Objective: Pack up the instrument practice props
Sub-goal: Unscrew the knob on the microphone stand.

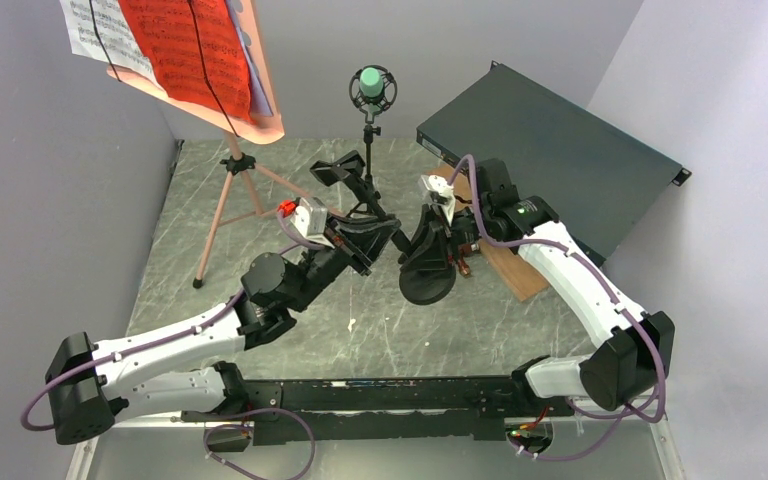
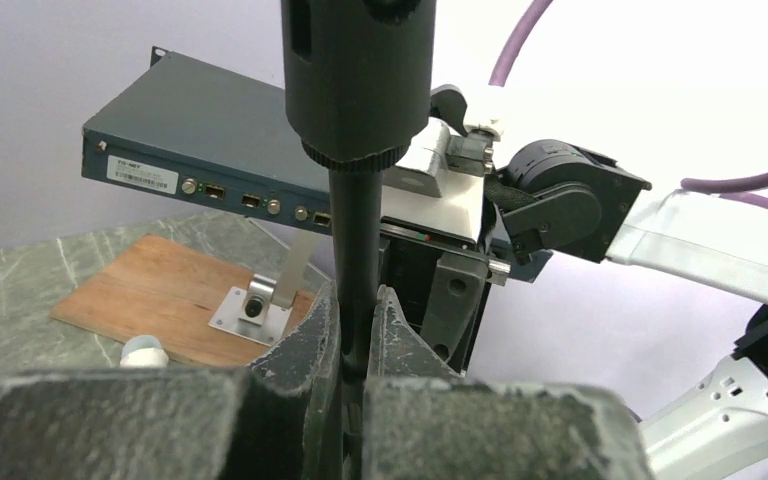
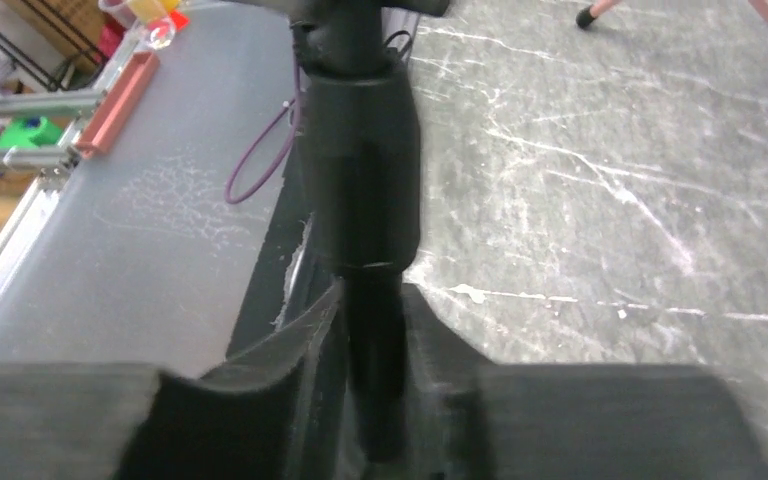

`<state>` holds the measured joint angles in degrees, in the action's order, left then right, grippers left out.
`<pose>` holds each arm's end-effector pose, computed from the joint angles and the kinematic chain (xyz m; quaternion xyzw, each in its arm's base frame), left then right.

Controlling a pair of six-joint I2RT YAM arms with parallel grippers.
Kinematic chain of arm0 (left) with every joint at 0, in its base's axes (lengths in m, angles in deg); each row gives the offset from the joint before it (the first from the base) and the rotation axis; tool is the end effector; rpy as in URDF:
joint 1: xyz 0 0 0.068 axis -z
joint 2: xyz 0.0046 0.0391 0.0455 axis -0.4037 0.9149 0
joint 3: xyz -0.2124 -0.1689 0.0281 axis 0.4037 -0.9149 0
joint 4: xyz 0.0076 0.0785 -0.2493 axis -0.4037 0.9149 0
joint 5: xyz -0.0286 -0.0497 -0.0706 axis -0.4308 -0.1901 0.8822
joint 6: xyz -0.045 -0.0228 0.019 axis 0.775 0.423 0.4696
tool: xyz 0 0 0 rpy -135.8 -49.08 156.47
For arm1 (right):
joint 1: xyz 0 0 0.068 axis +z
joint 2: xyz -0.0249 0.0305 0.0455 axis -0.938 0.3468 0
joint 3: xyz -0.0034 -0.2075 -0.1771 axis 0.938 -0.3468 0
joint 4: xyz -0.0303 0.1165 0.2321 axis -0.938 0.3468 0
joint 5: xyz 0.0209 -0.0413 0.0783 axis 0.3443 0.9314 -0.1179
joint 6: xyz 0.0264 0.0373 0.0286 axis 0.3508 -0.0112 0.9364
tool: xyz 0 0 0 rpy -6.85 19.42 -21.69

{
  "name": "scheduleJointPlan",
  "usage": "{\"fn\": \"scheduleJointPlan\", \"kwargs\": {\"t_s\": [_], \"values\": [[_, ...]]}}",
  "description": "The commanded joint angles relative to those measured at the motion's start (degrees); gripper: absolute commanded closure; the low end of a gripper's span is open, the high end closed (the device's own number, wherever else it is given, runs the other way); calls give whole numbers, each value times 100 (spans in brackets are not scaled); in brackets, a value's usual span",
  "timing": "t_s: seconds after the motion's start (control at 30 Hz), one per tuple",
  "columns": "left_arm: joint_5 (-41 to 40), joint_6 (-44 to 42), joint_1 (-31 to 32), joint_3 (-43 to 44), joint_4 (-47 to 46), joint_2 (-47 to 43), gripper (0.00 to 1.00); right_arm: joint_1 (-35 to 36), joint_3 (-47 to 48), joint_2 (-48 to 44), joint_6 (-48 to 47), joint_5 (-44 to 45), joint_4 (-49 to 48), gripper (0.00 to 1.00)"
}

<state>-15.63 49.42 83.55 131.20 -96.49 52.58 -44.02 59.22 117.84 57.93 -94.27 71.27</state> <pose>0.1244 -0.1994 0.3707 0.1058 0.5438 -0.4938 0.6703 0.2208 0.1445 0.3453 -0.5485 0.5425 0.5500 0.3198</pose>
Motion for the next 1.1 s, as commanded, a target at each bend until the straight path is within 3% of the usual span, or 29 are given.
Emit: {"fn": "scheduleJointPlan", "kwargs": {"t_s": [0.0, 0.03, 0.13, 0.2, 0.3, 0.33, 0.4, 0.63, 1.07], "values": [[-368, 123, -31, 68, -851, -78, 100, -5, 2, -188, 59, -373, -74, 93], [-382, 126, -27, 45, -828, -107, 100, -28, 1, -196, 61, -377, -60, 100], [-280, 39, -33, -16, -706, -193, 100, -160, 49, -240, -17, -509, 102, 100], [-158, -37, -33, 1, -399, -264, 79, -328, 78, -303, -246, -722, 305, 100], [89, -26, -38, -12, 144, -429, 28, -504, 32, -446, -555, -871, 533, 100], [192, -20, -41, -55, 297, -493, 18, -532, -6, -490, -670, -901, 595, 100], [461, -18, -50, -158, 475, -624, 8, -583, -85, -557, -861, -976, 690, 100], [1307, -174, -143, -158, 1447, -798, 1, -687, -191, -627, -1424, -1253, 1060, 100], [2297, -344, -422, -548, -171, -202, 3, -715, -369, -643, -1528, -1410, 1024, 100]]}}
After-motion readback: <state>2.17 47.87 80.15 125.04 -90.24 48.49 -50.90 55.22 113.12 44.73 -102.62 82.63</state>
